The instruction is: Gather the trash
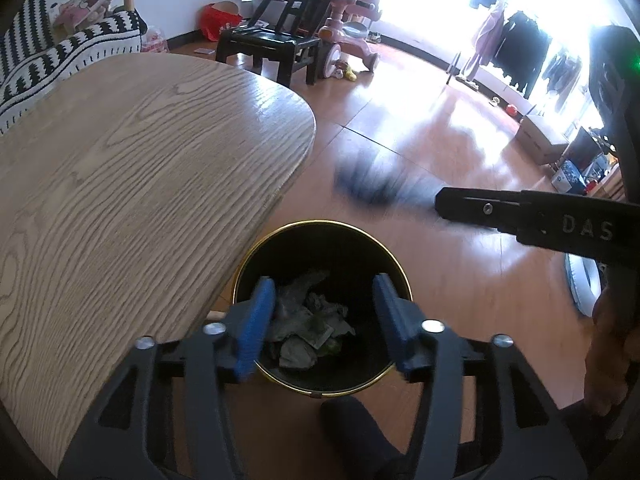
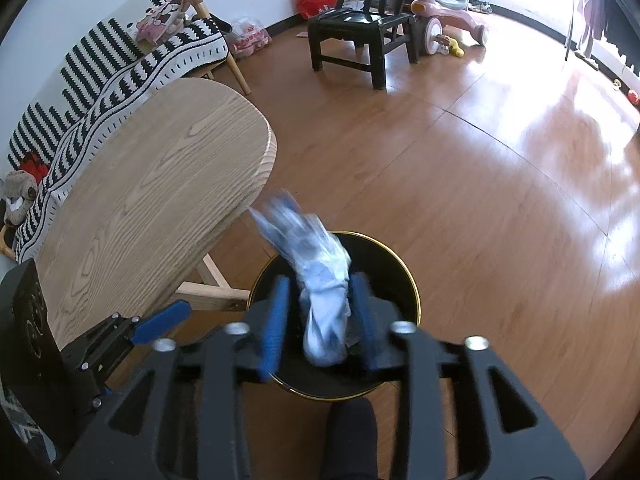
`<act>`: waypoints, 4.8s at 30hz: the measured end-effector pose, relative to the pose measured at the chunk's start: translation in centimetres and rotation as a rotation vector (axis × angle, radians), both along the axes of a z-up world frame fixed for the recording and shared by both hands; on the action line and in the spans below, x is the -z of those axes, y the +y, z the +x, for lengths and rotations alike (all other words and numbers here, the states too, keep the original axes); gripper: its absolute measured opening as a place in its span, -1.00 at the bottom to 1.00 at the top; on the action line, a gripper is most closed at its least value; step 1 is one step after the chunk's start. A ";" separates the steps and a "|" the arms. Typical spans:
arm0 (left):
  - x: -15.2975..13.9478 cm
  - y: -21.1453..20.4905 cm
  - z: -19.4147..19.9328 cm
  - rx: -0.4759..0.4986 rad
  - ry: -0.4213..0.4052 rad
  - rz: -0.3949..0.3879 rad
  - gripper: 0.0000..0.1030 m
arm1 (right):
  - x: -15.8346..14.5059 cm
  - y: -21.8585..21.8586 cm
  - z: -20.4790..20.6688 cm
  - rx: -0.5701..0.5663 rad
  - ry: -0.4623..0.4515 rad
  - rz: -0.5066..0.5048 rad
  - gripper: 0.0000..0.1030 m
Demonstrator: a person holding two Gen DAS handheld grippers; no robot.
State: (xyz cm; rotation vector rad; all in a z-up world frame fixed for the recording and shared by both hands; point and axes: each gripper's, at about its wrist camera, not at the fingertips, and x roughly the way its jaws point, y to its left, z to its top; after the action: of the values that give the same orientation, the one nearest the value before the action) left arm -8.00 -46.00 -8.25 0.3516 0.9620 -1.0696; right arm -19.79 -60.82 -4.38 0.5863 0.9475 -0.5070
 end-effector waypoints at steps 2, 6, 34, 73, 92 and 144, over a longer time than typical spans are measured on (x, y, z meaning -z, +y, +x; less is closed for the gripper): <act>-0.2 0.1 0.1 -0.004 -0.005 -0.005 0.22 | -0.3 0.2 0.1 -0.001 -0.007 -0.012 0.09; -0.7 0.5 0.2 -0.017 -0.016 -0.012 0.43 | -0.7 0.4 0.3 -0.005 -0.014 -0.018 0.31; -9.6 35.7 14.8 -0.753 -0.227 0.079 0.87 | -7.6 22.7 18.1 -0.395 -0.176 -0.158 0.85; -7.6 48.5 17.1 -1.019 -0.165 0.088 0.87 | -5.7 35.4 25.3 -0.606 -0.192 -0.176 0.85; -7.5 48.2 17.1 -1.015 -0.162 0.089 0.87 | -5.7 35.2 25.0 -0.600 -0.191 -0.176 0.86; -7.1 48.2 17.1 -1.005 -0.158 0.097 0.87 | -5.9 34.8 25.0 -0.599 -0.189 -0.175 0.86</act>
State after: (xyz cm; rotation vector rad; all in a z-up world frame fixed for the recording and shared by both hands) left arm 9.10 2.17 -1.10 0.0004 0.8805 -0.0777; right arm 5.17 -25.98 1.55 0.1681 0.8365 0.0061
